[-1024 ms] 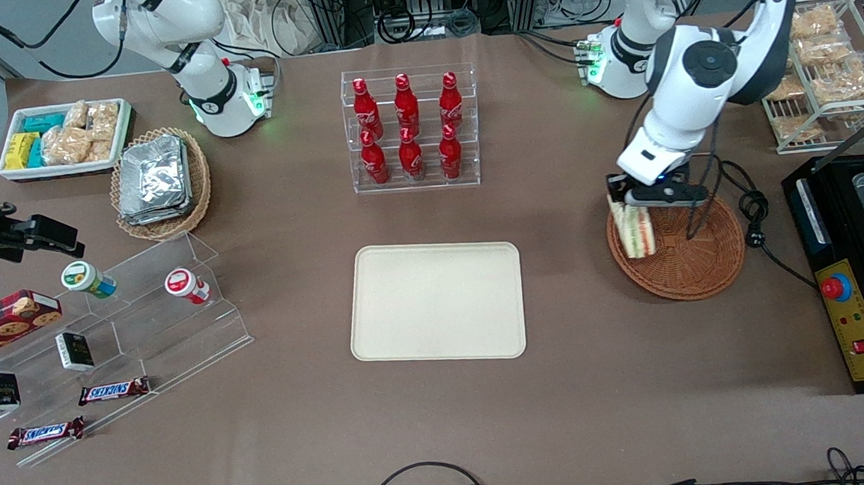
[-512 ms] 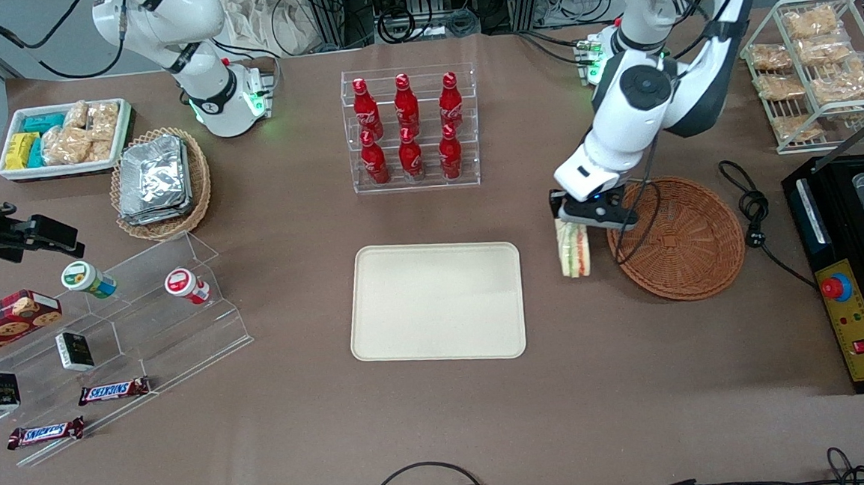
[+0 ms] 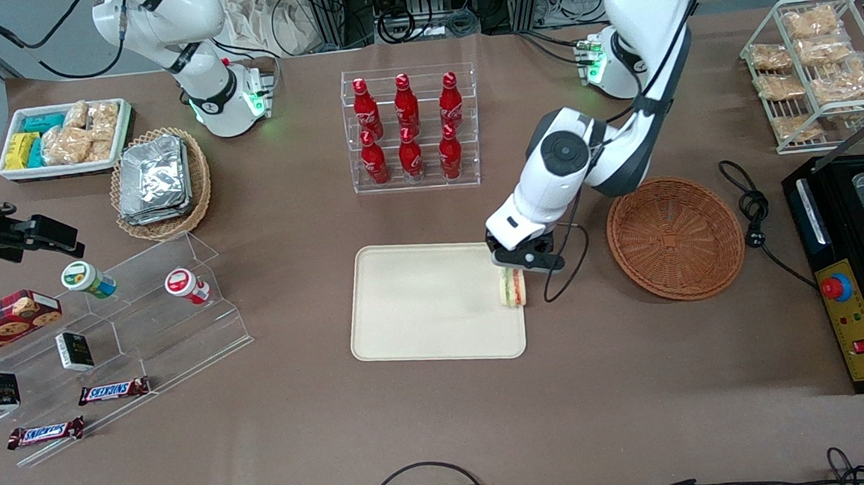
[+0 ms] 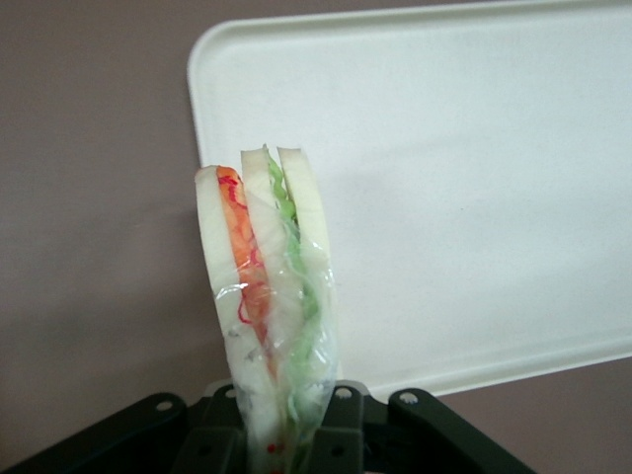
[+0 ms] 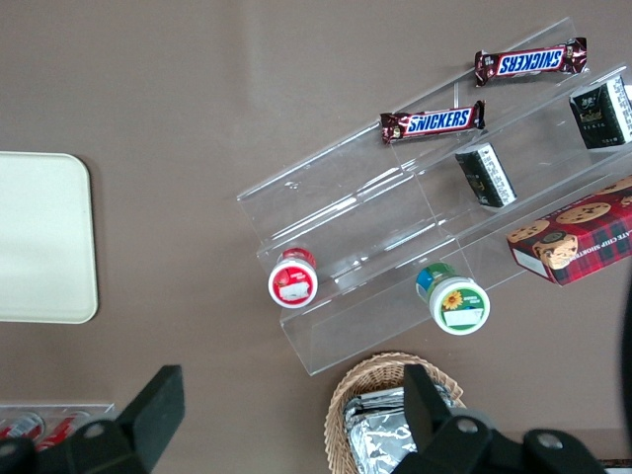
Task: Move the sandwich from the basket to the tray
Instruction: 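Lift the sandwich and carry it with the left gripper toward the tray, then lower the sandwich onto the cream tray and open the left gripper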
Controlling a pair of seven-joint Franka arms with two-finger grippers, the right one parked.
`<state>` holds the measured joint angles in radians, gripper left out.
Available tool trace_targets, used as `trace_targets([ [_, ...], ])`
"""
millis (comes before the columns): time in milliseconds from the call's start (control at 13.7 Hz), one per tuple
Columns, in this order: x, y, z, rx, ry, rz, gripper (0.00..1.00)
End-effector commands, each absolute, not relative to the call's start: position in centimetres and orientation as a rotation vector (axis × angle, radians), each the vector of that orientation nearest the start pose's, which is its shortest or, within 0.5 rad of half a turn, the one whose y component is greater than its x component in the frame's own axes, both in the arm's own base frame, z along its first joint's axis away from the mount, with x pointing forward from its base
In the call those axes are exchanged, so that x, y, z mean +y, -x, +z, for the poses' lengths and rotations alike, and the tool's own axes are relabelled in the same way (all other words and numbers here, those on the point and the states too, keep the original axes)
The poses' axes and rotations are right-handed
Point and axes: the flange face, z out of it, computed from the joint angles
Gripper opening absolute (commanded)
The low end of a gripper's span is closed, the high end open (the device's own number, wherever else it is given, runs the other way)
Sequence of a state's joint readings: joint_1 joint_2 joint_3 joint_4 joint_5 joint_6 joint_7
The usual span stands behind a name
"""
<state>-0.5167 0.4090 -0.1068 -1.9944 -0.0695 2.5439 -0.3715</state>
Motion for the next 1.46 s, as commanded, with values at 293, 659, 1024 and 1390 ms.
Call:
trace_targets([
  [293,-39.6,-52.0,23.8,0.334,3.256,-0.131,0.12],
  [659,-40.0,-52.0,21.8,0.346,3.207,-0.153,0.22],
  [1024,-40.1,-52.2,22.2,0.29,3.219,-0.16,1.0],
  [1390,-40.1,-54.4,27.2,0.091,3.256,-0.238,1.0],
])
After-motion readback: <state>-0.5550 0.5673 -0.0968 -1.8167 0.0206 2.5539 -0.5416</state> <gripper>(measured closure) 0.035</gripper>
